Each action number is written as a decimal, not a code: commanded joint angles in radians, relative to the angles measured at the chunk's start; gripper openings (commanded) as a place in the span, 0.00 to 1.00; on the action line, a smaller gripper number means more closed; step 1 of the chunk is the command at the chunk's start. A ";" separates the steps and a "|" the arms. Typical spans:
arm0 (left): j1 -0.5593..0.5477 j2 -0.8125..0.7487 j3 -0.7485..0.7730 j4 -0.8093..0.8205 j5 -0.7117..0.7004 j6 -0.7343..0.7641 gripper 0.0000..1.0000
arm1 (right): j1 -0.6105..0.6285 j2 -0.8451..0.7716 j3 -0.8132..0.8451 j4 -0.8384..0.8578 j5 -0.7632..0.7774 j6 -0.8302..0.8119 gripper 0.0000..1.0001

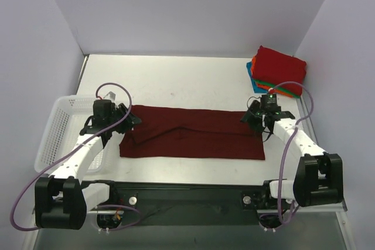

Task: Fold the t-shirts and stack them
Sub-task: Fold the other side of the tshirt into a rectangle, then rotate the tshirt 90 degrees, then grab the bottom of the folded rectangular tshirt with both arms, then fold the folded rectangular tshirt in 1/3 of the way

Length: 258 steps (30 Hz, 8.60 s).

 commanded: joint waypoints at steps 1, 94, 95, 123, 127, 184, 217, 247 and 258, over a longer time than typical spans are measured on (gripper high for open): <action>-0.055 0.018 0.049 0.016 -0.041 -0.021 0.47 | 0.066 0.094 0.056 0.052 0.013 0.074 0.48; -0.138 1.348 1.467 -0.352 -0.018 0.149 0.71 | 0.864 0.094 0.042 -0.072 0.297 0.247 0.47; -0.142 1.339 1.506 -0.360 -0.004 0.157 0.73 | 0.849 0.094 0.047 -0.078 0.296 0.240 0.47; -0.389 -0.092 -0.164 -0.047 -0.273 -0.124 0.66 | 0.620 0.056 -0.160 0.167 -0.100 0.180 0.40; -0.391 -0.109 -0.218 -0.018 -0.236 -0.155 0.67 | 0.620 0.073 -0.191 0.215 -0.096 0.209 0.40; -0.765 -0.499 -0.376 -0.264 -0.236 -0.418 0.00 | 0.875 -0.280 -0.435 0.091 0.105 0.408 0.00; -0.455 0.019 0.055 -0.011 -0.118 -0.188 0.00 | 0.607 0.151 0.183 0.016 0.004 0.147 0.00; -0.158 0.618 0.472 0.105 0.016 -0.153 0.00 | 0.333 0.763 0.809 -0.069 -0.188 0.057 0.00; -0.116 0.690 0.515 0.130 0.036 -0.156 0.00 | 0.312 0.849 0.915 -0.089 -0.218 0.040 0.00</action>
